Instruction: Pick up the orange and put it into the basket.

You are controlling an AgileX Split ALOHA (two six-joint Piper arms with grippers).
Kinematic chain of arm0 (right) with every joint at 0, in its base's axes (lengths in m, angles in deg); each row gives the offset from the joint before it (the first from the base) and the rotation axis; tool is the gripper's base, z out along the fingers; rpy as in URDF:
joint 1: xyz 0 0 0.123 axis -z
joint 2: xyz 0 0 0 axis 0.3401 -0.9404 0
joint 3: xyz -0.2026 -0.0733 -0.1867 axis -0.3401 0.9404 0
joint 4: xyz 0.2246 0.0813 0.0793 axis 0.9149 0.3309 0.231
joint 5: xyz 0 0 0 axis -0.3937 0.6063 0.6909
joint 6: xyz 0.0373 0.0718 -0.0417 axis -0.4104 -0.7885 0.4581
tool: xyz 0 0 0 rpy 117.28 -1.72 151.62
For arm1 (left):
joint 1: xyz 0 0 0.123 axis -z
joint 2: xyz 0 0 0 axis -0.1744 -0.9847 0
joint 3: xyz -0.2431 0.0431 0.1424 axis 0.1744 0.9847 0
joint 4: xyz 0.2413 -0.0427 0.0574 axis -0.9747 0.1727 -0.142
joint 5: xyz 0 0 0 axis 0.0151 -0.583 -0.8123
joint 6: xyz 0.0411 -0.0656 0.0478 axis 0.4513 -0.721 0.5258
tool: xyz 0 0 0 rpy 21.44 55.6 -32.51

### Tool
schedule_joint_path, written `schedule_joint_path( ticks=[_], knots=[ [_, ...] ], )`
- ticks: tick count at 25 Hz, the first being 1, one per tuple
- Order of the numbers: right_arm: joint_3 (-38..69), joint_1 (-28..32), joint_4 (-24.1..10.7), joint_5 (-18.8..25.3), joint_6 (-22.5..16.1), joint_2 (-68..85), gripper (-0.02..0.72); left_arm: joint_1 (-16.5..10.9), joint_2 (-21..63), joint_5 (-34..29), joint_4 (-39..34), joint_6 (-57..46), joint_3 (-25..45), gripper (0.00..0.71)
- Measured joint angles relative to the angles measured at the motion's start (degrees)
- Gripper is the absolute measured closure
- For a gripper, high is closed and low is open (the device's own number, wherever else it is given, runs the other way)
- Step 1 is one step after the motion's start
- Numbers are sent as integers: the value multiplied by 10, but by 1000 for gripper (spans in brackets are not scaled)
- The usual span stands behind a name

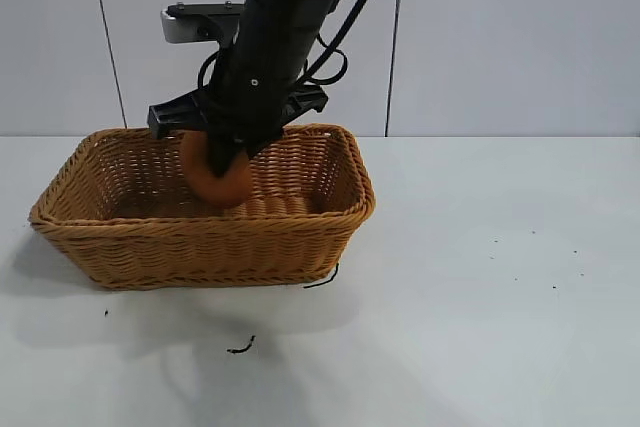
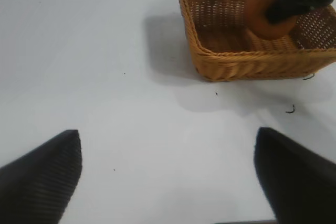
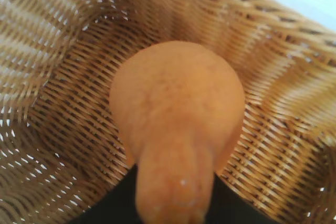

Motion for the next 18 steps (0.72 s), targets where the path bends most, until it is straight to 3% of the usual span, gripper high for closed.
schedule_joint_path(
  ticks=[7,18],
  knots=[
    [-86,32,-6,93,-4,16,14,0,0,0,0,0,0,71],
    [-160,213,-66,184,-24,19,9,0,0,-1,0,0,0,71]
  ],
)
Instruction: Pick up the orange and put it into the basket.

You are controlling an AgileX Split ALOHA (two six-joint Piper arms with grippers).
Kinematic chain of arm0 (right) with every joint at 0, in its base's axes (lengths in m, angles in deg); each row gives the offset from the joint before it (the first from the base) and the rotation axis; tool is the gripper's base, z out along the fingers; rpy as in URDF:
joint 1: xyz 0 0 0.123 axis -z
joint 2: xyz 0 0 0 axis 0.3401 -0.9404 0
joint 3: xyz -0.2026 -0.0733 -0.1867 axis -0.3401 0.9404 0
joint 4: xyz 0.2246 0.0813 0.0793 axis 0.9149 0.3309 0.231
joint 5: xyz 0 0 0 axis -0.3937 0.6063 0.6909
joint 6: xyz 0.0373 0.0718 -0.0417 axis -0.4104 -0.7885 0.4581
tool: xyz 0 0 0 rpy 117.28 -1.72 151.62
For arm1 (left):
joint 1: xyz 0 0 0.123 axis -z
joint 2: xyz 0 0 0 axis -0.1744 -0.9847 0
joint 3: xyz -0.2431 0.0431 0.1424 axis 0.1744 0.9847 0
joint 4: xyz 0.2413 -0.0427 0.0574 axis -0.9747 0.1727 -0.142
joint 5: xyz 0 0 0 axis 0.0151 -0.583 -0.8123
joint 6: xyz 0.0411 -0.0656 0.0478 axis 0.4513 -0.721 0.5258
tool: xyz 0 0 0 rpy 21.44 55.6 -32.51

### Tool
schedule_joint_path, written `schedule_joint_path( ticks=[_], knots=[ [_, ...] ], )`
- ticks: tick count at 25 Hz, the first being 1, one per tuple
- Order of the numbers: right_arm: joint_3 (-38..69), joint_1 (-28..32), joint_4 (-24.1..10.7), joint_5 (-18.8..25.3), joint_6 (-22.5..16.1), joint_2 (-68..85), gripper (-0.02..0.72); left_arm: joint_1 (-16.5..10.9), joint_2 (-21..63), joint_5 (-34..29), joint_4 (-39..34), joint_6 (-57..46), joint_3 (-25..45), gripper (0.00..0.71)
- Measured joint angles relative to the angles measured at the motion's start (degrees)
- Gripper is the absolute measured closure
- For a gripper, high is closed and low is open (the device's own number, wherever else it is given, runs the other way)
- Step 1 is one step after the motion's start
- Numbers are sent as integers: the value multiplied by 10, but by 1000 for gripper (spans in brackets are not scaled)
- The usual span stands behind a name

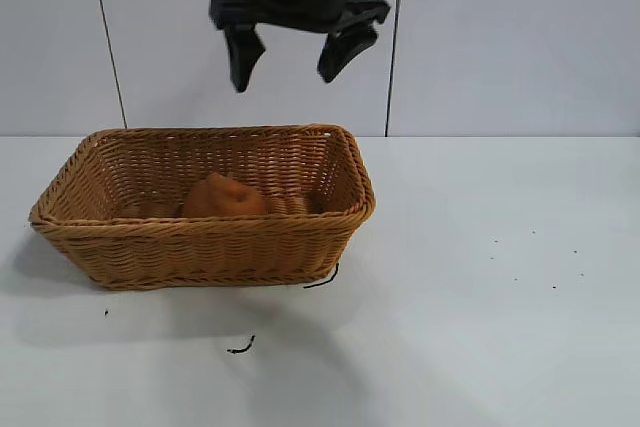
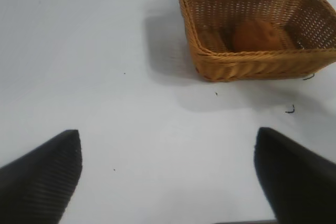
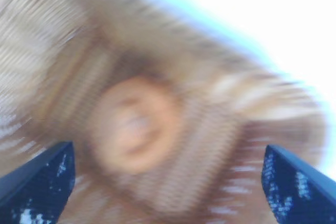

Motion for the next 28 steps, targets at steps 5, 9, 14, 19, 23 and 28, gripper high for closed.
schedule_joint_path(
  ticks=[5,9,14,19,23,28],
  knots=[
    [0,79,-2,33,0,0,9,0,0,0,1,0,0,71],
    [1,122,-3,50,-1,0,9,0,0,0,1,0,0,71],
    [37,135,19,51,-1,9,9,0,0,0,1,0,0,71],
    [145,134,26,50,2,66,9,0,0,0,1,0,0,71],
    [272,134,29,50,3,159,9,0,0,0,1,0,0,71],
    [470,134,38,50,8,327,9,0,0,0,1,0,0,71]
  ],
)
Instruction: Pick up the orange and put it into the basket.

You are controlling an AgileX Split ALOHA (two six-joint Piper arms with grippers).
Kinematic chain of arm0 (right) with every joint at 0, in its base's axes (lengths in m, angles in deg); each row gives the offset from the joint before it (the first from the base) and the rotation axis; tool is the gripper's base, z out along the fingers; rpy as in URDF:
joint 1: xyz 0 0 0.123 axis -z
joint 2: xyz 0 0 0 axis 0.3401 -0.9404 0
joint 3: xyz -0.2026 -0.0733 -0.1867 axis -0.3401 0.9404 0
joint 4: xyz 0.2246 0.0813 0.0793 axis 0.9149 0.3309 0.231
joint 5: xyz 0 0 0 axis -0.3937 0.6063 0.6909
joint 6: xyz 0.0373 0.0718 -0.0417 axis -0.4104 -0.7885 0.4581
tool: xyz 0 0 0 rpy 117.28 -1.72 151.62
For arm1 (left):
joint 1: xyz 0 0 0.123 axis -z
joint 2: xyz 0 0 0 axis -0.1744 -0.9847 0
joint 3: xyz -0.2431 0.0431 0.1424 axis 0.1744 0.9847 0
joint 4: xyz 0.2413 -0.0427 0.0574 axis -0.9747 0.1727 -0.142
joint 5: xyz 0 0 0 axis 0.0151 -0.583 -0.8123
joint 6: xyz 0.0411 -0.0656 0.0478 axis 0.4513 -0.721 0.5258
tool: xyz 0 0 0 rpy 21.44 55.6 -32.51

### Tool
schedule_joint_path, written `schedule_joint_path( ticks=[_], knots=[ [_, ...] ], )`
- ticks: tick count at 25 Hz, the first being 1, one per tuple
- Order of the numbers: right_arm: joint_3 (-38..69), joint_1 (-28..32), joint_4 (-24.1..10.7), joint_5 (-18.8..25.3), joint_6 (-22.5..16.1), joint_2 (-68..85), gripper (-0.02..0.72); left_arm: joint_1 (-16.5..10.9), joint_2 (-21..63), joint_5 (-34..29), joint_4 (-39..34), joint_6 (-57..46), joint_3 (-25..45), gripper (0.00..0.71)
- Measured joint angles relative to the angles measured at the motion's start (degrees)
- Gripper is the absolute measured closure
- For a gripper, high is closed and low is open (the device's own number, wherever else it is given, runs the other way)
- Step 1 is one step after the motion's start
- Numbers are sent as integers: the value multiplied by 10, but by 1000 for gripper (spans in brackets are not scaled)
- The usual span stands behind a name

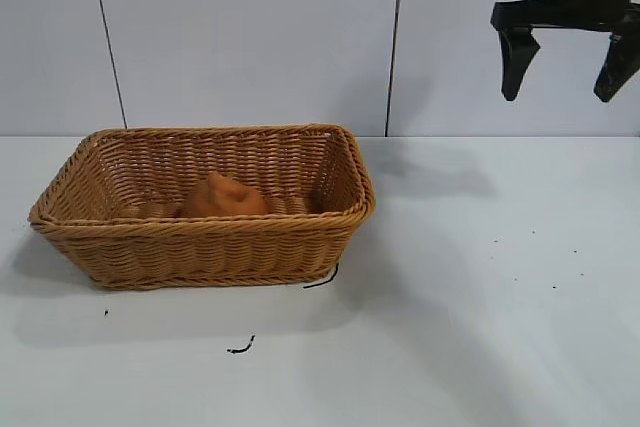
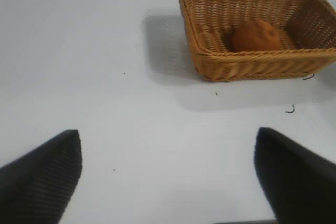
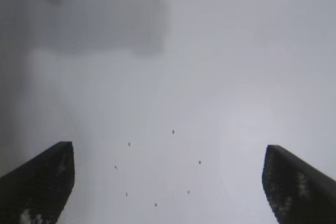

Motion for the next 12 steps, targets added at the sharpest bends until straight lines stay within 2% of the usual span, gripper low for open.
schedule_joint_path(
  ticks=[7,12],
  knots=[
    [212,0,0,2,3,261,9,0,0,0,0,0,0,71],
    [335,0,0,-13,28,442,9,0,0,0,0,0,0,71]
  ],
)
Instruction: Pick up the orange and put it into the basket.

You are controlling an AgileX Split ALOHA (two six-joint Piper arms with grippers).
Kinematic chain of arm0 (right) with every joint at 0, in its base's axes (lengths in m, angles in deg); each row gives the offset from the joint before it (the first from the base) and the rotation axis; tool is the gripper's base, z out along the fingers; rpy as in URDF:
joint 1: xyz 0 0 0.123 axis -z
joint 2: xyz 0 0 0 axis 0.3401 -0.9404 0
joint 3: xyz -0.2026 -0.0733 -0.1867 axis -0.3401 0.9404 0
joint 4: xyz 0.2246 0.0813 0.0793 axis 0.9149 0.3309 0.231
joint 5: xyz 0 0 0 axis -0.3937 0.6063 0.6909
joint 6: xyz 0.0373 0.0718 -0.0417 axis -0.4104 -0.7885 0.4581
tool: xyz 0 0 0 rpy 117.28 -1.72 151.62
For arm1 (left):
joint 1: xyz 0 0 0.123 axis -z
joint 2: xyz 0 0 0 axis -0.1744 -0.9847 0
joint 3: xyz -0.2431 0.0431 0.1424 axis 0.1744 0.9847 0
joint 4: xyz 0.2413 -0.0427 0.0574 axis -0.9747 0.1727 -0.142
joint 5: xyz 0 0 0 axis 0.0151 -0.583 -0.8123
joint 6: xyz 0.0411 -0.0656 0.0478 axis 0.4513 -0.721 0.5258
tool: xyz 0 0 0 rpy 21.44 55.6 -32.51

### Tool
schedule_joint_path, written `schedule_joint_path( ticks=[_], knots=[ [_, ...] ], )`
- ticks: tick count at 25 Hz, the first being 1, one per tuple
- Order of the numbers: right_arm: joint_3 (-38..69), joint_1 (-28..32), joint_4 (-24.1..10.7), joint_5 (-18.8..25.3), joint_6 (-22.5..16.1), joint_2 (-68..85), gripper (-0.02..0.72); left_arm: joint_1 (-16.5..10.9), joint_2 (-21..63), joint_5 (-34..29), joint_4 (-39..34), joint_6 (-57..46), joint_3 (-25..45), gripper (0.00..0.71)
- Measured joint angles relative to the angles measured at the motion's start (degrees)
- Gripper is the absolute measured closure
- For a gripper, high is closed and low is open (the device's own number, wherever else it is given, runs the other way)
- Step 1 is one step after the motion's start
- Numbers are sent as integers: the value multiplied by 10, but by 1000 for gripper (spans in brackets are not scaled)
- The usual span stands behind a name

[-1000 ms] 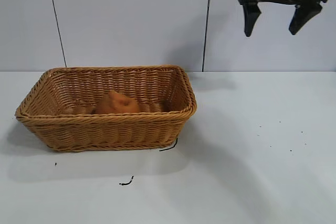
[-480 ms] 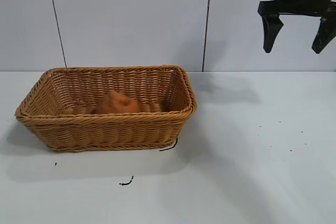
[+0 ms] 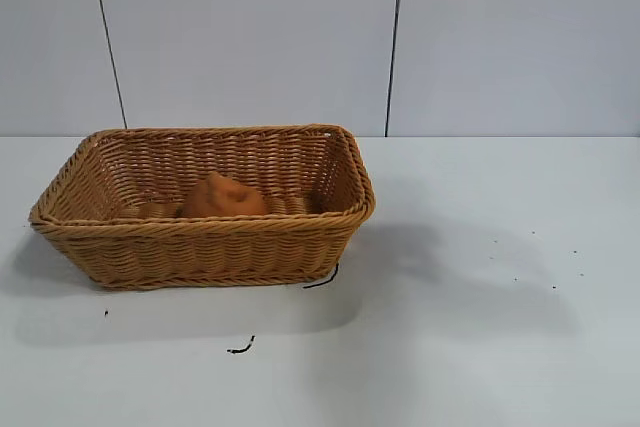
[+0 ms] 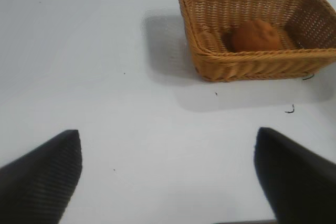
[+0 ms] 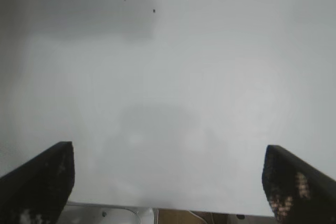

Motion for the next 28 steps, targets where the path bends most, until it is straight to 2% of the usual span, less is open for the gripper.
schedule_joint_path(
  ticks=[6,17,28],
  knots=[
    [127,0,-1,-93,38,232,9,0,0,0,0,0,0,71],
    [148,0,-1,-94,42,500,9,0,0,0,0,0,0,71],
    [148,0,-3,-94,42,513,9,0,0,1,0,0,0,71]
  ],
)
